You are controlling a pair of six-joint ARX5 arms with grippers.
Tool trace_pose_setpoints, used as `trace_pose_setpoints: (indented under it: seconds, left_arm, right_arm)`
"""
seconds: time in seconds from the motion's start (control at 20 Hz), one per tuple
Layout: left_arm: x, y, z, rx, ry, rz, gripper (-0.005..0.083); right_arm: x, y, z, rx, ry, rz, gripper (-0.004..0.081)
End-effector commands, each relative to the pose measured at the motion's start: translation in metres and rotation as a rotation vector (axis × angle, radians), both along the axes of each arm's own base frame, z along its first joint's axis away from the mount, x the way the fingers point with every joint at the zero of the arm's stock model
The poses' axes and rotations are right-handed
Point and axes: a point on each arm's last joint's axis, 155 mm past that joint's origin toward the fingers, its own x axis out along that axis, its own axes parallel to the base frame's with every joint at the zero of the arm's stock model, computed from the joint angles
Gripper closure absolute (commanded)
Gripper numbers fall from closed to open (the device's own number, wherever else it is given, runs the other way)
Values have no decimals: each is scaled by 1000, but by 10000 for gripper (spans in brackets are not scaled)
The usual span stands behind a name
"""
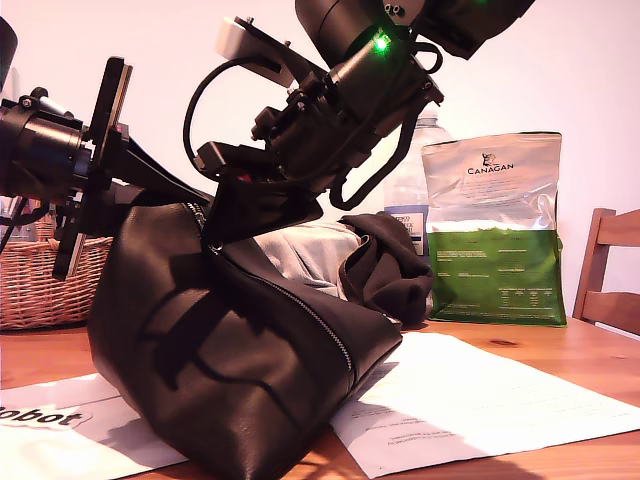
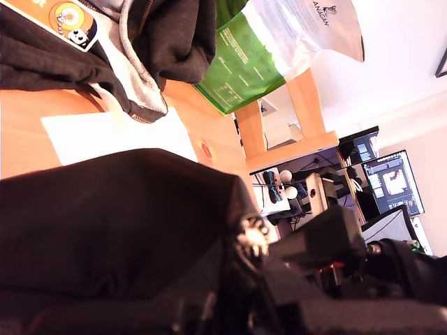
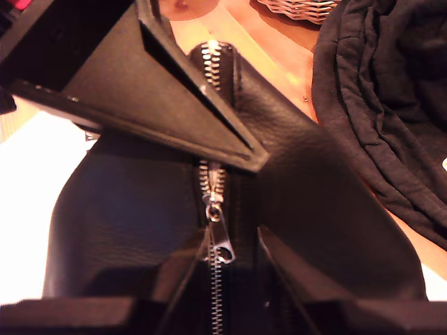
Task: Open the zipper in the zip bag in front of you
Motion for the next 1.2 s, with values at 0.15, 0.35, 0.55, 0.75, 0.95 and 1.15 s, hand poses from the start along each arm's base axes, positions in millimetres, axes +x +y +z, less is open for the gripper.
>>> trace_pose_setpoints:
  seconds: [0.15,0.35,0.55,0.75,0.95,1.15]
  left_arm:
    - [1,0,7,-12,-29,-1,798]
    - [3,1,7,-9,-30,9,798]
    - [3,1,7,-13,-25,11,798]
    - [4,2,7,-11,-26,19,798]
    - [4,2,7,-11,-26,19,798]
    - [5,2,7,-11,-26,21,798]
  right_arm:
    - [-4,6,-9,-12,14,12,607]
    - [-10,13,-9,-35,-27,27,592]
    - [-8,10,-13,-70,-47,4,587]
    - [-15,10,-18,-89,-28,17,558]
    - [-18,13,-18,-88,-32,23,558]
    - [-23,18,-18,-92,-37,32,559]
